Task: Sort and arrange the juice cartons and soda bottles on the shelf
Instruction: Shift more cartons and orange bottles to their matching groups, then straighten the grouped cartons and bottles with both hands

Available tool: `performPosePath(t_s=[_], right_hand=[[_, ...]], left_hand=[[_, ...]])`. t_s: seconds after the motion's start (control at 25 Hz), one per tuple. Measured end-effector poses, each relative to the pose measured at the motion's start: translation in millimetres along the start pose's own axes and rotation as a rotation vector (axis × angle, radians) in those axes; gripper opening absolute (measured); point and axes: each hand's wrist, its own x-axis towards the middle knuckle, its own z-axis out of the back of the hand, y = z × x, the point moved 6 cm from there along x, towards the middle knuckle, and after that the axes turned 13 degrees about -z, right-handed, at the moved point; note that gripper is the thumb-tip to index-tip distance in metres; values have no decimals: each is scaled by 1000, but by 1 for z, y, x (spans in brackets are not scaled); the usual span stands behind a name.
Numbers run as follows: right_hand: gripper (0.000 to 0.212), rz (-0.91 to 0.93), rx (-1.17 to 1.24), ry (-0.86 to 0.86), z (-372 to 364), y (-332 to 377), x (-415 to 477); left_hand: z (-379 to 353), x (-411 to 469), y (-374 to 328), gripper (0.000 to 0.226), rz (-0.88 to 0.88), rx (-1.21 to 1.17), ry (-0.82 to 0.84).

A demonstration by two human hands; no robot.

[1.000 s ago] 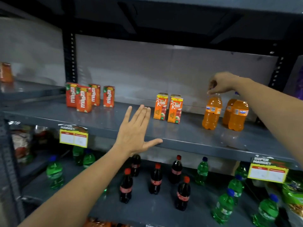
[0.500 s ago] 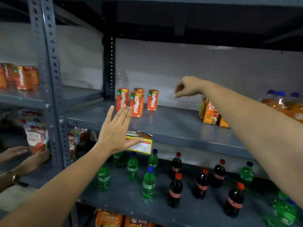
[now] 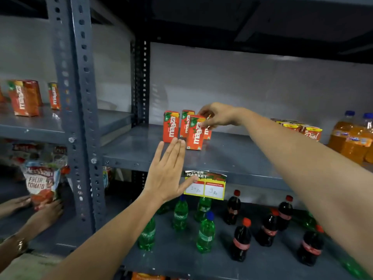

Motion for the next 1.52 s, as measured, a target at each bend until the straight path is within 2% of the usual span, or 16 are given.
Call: performPosePath(t_s=[0.24, 0.44, 0.6, 0.76, 0.88, 1.0, 1.2, 1.36, 1.44, 1.52], right_hand=[[42, -134, -12, -59, 34, -44, 0], [45, -166, -21, -41, 20, -48, 6], [51, -124, -370, -120, 28, -12, 14], [52, 45, -359, -191, 16, 53, 26], [56, 46, -473, -106, -15, 82, 42], [49, 40, -633, -136, -24, 90, 49], [43, -8, -591, -70, -4, 71, 40], [45, -18, -559, -107, 1, 50, 34], [45, 6, -551, -134, 2, 45, 33], [47, 12, -477, -126, 7, 37, 28]], left_hand=[[-3, 1, 1, 89, -13, 1, -72], [-2, 0, 0, 88, -10, -2, -171], [-2, -1, 1, 87, -6, 15, -207], [0, -2, 1, 87, -35, 3, -219], [0, -6, 10, 89, -65, -16, -225], [2, -15, 31, 91, -40, 2, -233], [2, -19, 37, 89, -22, 1, -260], [4, -18, 36, 89, -4, -60, -251], [8, -16, 34, 90, 23, -127, -230], [13, -11, 41, 93, 141, -281, -222]])
